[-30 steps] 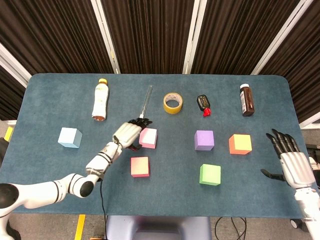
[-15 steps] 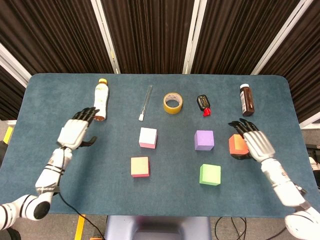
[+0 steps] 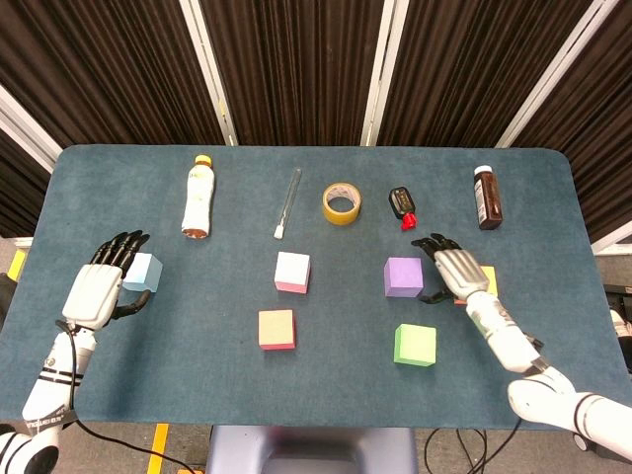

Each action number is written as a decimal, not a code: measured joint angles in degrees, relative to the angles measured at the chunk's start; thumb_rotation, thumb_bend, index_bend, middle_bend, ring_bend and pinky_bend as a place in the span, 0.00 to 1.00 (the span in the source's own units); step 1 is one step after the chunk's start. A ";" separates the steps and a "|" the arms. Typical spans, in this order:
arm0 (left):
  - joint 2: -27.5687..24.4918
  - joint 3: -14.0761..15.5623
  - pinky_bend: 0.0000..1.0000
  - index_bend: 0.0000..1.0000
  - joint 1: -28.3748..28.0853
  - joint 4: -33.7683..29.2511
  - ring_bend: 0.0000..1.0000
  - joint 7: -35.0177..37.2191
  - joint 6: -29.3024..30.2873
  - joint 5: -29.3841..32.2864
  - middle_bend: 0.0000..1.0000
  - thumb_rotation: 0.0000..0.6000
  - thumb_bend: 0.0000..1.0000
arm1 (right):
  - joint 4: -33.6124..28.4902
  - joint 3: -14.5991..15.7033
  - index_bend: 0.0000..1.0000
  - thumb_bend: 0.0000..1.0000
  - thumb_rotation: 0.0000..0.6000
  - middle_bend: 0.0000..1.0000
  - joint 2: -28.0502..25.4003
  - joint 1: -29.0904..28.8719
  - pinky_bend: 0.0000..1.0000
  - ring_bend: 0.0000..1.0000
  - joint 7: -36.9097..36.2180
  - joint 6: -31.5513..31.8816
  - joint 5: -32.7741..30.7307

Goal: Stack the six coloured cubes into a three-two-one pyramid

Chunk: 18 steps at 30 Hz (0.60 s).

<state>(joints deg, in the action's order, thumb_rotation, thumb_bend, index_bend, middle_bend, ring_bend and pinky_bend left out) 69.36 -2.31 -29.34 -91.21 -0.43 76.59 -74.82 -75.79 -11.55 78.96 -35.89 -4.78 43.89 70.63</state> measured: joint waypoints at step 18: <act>0.13 -1.76 0.12 0.07 2.54 0.57 0.01 2.41 -0.11 -3.28 0.06 1.00 0.34 | 5.39 -2.42 0.57 0.24 1.00 0.47 8.58 -5.58 0.30 0.31 9.66 -1.38 -11.50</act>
<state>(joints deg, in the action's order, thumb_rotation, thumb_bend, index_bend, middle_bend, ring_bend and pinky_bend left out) 69.49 -4.07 -26.80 -90.64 1.98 76.48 -78.10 -70.40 -13.97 87.54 -41.47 4.88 42.52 59.13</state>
